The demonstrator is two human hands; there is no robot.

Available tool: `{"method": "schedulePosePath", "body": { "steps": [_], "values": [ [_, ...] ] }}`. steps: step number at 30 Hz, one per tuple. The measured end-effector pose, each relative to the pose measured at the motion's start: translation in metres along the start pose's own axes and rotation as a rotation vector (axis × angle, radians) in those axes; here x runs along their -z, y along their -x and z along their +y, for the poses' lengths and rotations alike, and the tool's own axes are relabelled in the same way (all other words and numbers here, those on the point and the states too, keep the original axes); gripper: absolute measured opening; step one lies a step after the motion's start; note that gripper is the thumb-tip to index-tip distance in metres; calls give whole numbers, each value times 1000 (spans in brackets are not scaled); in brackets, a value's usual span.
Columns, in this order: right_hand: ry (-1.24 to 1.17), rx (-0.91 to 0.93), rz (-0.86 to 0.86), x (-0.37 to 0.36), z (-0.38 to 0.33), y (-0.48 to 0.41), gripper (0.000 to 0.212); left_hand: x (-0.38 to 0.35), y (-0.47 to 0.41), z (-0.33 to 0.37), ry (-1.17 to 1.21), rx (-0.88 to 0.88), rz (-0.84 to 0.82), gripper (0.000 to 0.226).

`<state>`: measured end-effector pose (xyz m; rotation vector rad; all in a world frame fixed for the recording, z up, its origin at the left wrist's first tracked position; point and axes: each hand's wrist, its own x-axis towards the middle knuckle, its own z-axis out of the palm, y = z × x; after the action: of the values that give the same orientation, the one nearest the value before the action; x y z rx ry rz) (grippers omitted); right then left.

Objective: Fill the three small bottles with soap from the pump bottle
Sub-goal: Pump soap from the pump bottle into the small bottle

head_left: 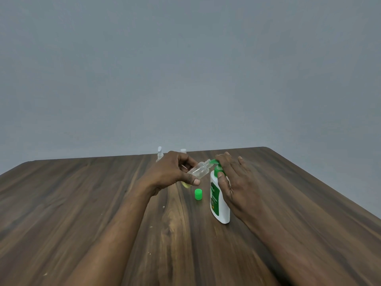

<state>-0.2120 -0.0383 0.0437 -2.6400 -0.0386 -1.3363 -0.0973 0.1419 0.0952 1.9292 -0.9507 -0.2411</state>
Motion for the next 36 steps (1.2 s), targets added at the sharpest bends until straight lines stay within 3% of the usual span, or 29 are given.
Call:
{"method": "schedulePosePath", "body": {
  "steps": [36],
  "values": [
    [2,-32,-41,3,-4,2,48,0,2,2,-1,7,9,39]
  ]
}}
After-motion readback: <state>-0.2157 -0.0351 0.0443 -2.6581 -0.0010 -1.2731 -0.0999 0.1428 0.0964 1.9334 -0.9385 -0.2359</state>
